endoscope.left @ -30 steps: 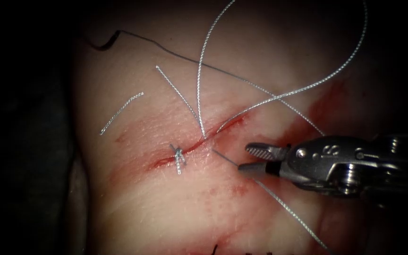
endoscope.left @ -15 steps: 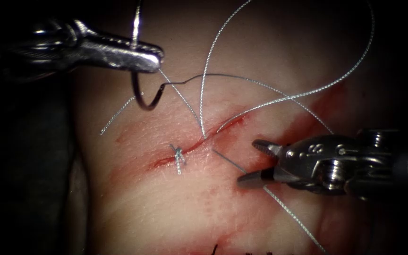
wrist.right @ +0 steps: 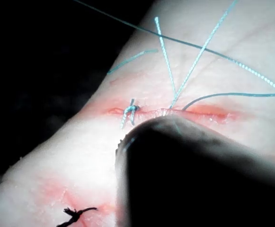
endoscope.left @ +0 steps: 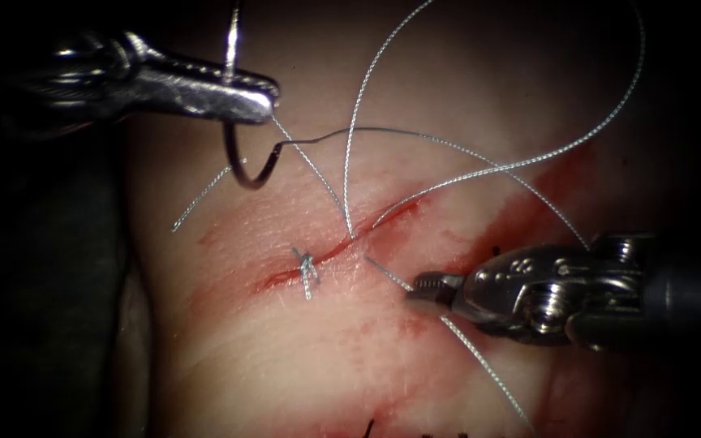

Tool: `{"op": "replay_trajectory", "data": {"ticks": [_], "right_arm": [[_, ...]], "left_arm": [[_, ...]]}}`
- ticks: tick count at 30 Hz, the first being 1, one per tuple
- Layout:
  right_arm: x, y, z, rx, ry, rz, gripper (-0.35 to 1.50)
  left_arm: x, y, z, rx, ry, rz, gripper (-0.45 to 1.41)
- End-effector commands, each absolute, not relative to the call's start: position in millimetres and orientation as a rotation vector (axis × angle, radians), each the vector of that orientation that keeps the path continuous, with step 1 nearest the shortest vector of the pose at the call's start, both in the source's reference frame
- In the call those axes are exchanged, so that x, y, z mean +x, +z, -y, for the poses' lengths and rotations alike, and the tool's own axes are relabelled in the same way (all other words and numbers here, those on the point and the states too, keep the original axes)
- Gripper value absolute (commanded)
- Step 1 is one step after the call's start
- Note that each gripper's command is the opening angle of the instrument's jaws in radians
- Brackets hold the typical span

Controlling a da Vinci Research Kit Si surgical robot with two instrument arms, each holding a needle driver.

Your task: Wound Closure

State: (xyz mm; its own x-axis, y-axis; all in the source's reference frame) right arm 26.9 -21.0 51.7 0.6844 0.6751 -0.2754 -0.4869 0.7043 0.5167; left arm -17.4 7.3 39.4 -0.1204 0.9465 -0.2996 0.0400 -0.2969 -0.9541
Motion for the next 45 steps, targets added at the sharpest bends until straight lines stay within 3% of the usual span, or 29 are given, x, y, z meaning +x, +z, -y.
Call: {"op": "replay_trajectory", "data": {"ticks": [1, 3, 6, 8, 9, 13, 20, 27, 30, 33, 36, 44, 45], "right_arm": [[27.7, 52, 21.2, 0.429, 0.680, -0.474, 0.57], [27.8, 52, 21.2, 0.428, 0.680, -0.474, 0.69], [27.9, 52, 21.2, 0.427, 0.680, -0.474, 0.69], [27.9, 52, 21.2, 0.428, 0.686, -0.473, 0.39], [27.9, 52, 21.2, 0.428, 0.686, -0.473, 0.39], [28.3, 52, 21.1, 0.396, 0.705, -0.467, -0.35], [26.4, 51, 19.7, 0.309, 0.764, -0.451, -0.35], [20.6, 51, 18.4, 0.275, 0.790, -0.448, -0.35], [17.1, 52, 18.0, 0.256, 0.813, -0.444, -0.35], [10.3, 54, 16.3, 0.210, 0.866, -0.416, -0.35], [7.6, 55, 15.5, 0.190, 0.874, -0.403, -0.35], [-5.1, 58, 11.2, 0.080, 0.942, -0.295, -0.35], [-5.1, 58, 11.2, 0.080, 0.942, -0.295, -0.35]], "left_arm": [[-17.9, 40, -7.3, -1.386, 1.518, 1.160, -0.45], [-17.9, 40, -7.3, -1.387, 1.518, 1.161, -0.45], [-17.9, 40, -7.3, -1.387, 1.518, 1.161, -0.45], [-17.9, 40, -7.3, -1.387, 1.518, 1.161, -0.45], [-17.9, 40, -7.3, -1.387, 1.518, 1.161, -0.45], [-18.0, 40, -7.3, -1.384, 1.521, 1.162, -0.45], [-18.0, 40, -7.3, -1.381, 1.523, 1.160, -0.45], [-18.0, 40, -7.3, -1.381, 1.523, 1.160, -0.45], [-18.0, 40, -7.3, -1.381, 1.523, 1.157, -0.45], [-18.0, 40, -7.3, -1.381, 1.523, 1.157, -0.45], [-18.0, 40, -7.3, -1.381, 1.523, 1.157, -0.45], [-17.9, 40, -7.4, -1.381, 1.523, 1.158, -0.45], [-17.9, 40, -7.4, -1.381, 1.523, 1.158, -0.45]]}}
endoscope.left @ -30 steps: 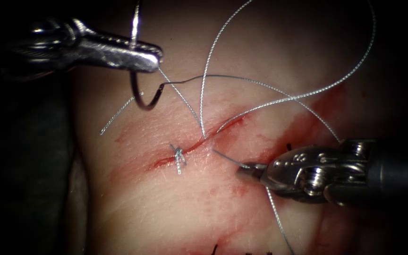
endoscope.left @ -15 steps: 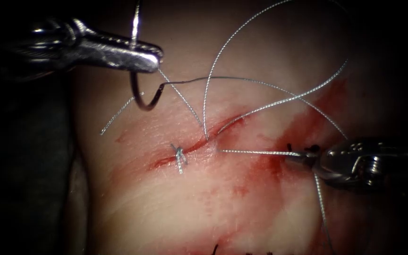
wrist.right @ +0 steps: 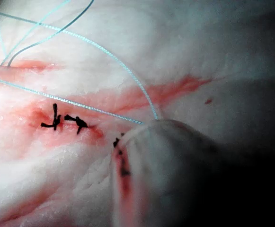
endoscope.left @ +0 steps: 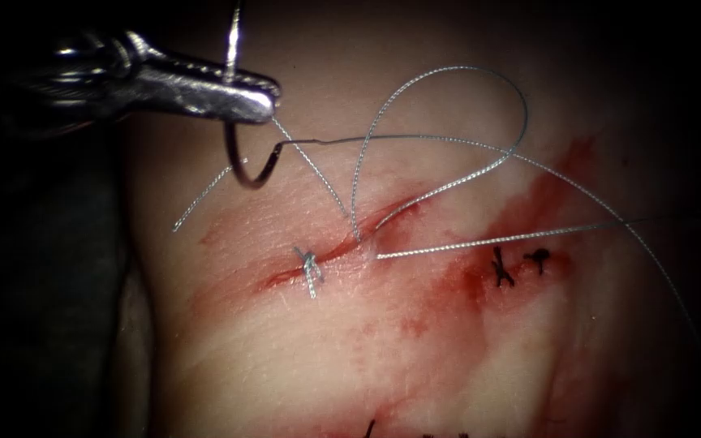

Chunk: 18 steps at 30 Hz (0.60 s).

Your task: Wound Closure

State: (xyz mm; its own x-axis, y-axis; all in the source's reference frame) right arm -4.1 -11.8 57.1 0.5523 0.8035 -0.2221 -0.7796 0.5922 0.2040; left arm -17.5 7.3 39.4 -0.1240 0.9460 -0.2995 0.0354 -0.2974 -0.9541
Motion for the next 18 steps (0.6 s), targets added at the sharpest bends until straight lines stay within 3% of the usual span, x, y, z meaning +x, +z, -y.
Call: {"op": "replay_trajectory", "data": {"ticks": [1, 6, 18], "right_arm": [[-6.7, 59, 10.8, 0.067, 0.942, -0.277, -0.35], [-13.4, 60, 10.1, 0.025, 0.974, -0.229, -0.35], [-23.6, 61, 8.6, -0.059, 1.032, -0.127, -0.35]], "left_arm": [[-17.9, 40, -7.4, -1.381, 1.523, 1.158, -0.45], [-17.9, 40, -7.4, -1.381, 1.523, 1.155, -0.45], [-16.7, 39, -8.2, -1.369, 1.511, 1.133, -0.45]]}}
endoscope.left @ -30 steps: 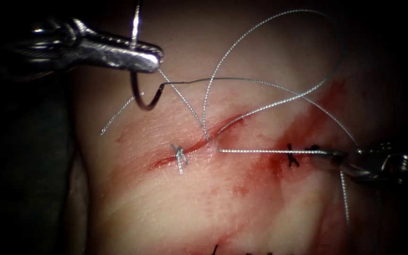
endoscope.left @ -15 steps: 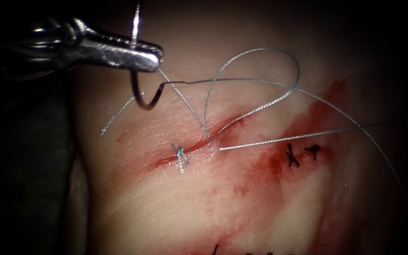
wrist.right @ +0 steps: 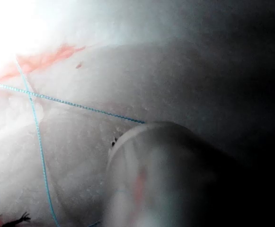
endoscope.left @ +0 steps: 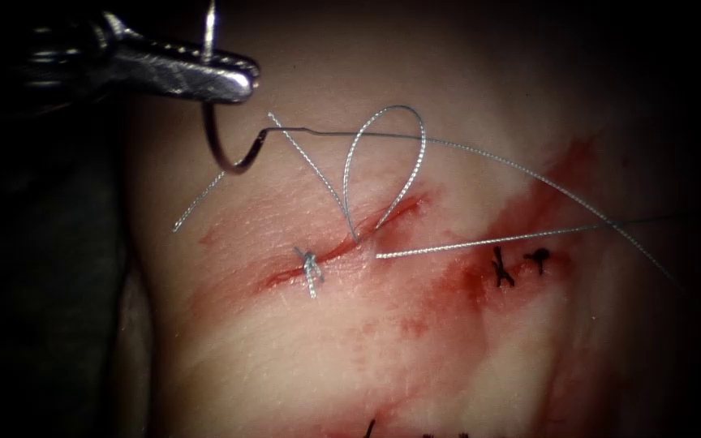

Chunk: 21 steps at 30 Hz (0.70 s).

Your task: Wound Closure

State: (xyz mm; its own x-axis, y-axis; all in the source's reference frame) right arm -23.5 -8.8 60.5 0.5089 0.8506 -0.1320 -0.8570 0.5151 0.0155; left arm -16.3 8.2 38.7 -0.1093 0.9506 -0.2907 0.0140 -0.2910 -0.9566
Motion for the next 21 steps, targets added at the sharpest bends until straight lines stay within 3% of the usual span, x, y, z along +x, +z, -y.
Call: {"op": "replay_trajectory", "data": {"ticks": [1, 2, 21], "right_arm": [[-24.5, 61, 8.4, -0.070, 1.038, -0.121, -0.35], [-26.5, 61, 8.0, -0.085, 1.050, -0.105, -0.35], [-37.2, 61, 6.0, -0.167, 1.119, -0.019, -0.35]], "left_arm": [[-16.7, 39, -8.3, -1.369, 1.511, 1.134, -0.45], [-16.5, 39, -8.4, -1.367, 1.509, 1.130, -0.45], [-16.6, 39, -8.4, -1.366, 1.508, 1.129, -0.45]]}}
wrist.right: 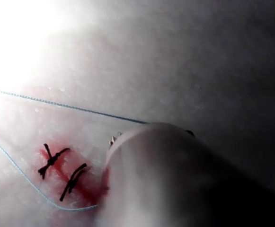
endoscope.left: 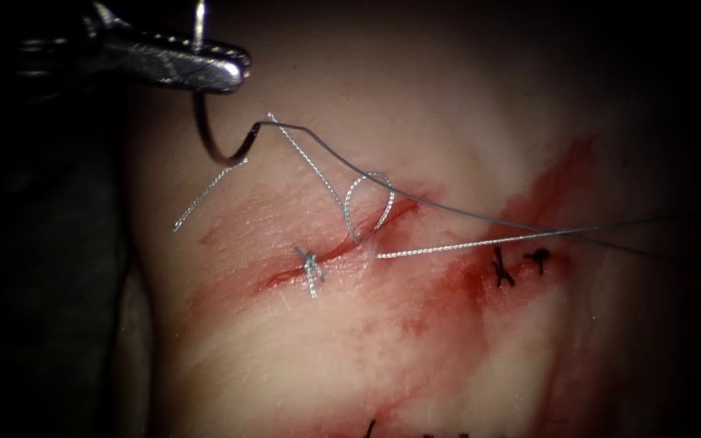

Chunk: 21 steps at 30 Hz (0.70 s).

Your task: Wound Closure

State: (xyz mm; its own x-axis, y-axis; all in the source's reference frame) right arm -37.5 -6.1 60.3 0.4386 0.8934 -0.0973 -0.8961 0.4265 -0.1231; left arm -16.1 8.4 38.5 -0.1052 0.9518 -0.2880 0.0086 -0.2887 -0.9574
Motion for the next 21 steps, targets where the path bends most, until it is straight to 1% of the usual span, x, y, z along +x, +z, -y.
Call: {"op": "replay_trajectory", "data": {"ticks": [1, 13, 21], "right_arm": [[-37.2, 60.8, 6.0, -0.167, 1.119, -0.019, -0.35], [-43.0, 59.2, 4.8, -0.234, 1.126, 0.017, -0.35], [-45.3, 58.3, 4.3, -0.253, 1.129, 0.025, -0.35]], "left_arm": [[-16.6, 39.0, -8.4, -1.366, 1.508, 1.129, -0.45], [-16.6, 38.9, -8.4, -1.366, 1.507, 1.129, -0.45], [-16.6, 38.9, -8.4, -1.366, 1.507, 1.129, -0.45]]}}
